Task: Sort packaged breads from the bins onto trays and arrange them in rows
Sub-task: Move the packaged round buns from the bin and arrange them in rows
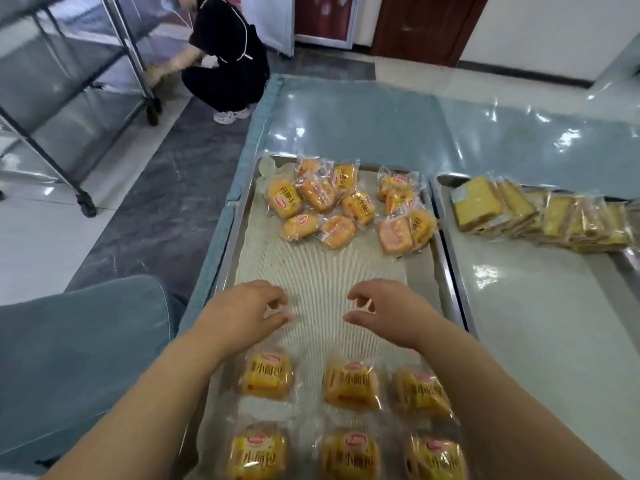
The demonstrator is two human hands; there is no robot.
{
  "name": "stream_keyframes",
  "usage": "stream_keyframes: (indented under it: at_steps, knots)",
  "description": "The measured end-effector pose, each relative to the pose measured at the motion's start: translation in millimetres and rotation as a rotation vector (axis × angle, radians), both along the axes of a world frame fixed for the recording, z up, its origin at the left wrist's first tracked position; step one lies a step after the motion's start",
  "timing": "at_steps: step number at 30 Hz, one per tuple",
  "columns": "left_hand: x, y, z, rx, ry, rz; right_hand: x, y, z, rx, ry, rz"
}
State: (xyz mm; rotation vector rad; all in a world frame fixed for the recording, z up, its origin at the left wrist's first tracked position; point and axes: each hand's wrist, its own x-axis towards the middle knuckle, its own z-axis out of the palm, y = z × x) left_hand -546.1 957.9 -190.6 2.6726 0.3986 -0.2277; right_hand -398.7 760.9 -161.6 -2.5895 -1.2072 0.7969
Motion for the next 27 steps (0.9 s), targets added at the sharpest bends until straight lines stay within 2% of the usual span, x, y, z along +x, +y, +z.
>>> stream_keyframes:
  at_steps: [4, 8, 11, 17, 21, 24, 27]
  knots:
    - [44.7, 26.2, -2.0, -0.076, -0.011, 0.097, 43.5, 31.8, -9.7, -0.018, -0.043, -0.107]
    - [86.3, 44.9, -9.7, -0.076, -0.089, 0.204, 77.0, 61.8, -28.3, 0.064, -0.074, -0.266]
    - [108.3, 52.6, -15.2, -0.08, -0.093, 0.271, 93.1, 82.9, -41.1, 0.103, 0.002, -0.43]
    - [116.0, 51.6, -31.8, -0.091, -0.104, 0.201, 92.2, 103.4, -58.9, 0.168, 0.126, -0.649]
    - [100.2, 47.1, -39.5, -0.106, -0.134, 0.229, 85.5, 99.8, -67.9, 0.34, 0.187, -0.716]
    - [85.6, 40.5, -39.3, -0.121, -0.156, 0.215, 80.2, 89.6, -67.9, 0.453, 0.163, -0.7]
    - [71.2, 29.7, -32.1, -0.142, -0.093, 0.208, 73.3, 75.6, -65.6, 0.522, 0.115, -0.662]
